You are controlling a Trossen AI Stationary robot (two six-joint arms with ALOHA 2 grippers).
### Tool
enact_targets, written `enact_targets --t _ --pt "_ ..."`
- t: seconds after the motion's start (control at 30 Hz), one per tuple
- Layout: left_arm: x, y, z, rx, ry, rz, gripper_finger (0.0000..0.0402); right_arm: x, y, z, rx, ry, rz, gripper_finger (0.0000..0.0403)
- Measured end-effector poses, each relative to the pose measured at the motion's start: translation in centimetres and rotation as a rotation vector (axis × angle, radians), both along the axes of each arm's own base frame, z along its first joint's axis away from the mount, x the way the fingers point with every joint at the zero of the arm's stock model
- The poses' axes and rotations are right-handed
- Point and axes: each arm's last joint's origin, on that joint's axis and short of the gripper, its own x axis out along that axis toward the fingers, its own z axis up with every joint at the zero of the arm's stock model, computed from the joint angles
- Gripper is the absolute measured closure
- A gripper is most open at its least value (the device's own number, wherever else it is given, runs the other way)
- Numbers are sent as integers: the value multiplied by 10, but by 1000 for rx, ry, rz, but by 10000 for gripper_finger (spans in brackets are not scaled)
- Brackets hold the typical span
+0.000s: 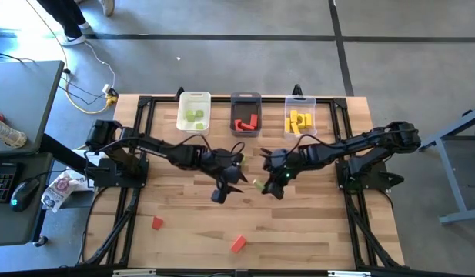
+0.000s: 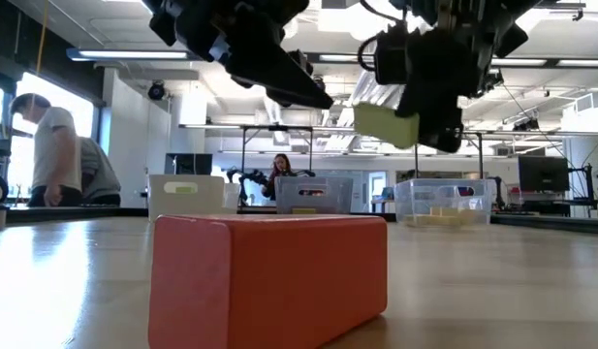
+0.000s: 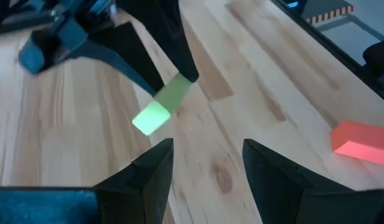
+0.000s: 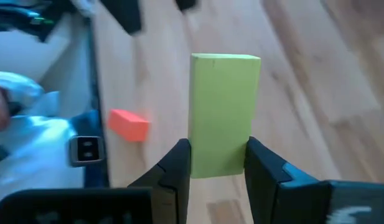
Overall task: Sort & place blocks by color
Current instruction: Put the green block into the white bin
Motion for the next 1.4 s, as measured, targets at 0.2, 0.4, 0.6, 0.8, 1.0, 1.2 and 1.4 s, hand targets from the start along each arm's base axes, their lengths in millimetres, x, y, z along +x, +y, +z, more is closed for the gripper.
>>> enact_targets --t 0.2,0.4,0.6,0.8,1.0,1.2,1.4 --pt "2 -9 3 40 -46 -44 223 5 3 7 58 -93 82 314" --pt "3 -13 4 90 -58 6 223 5 4 9 95 -104 121 314" --pt "6 -17 8 93 -112 5 223 8 6 14 121 -171 160 313" --pt "8 -21 12 90 -158 -3 223 12 7 21 121 -274 199 313" --pt "9 -28 16 90 -207 -38 223 14 7 25 123 -321 207 313" --pt "9 -34 17 92 -220 -96 224 14 7 26 126 -323 213 313" --pt "9 -35 17 110 -232 -108 253 14 7 26 125 -326 215 313"
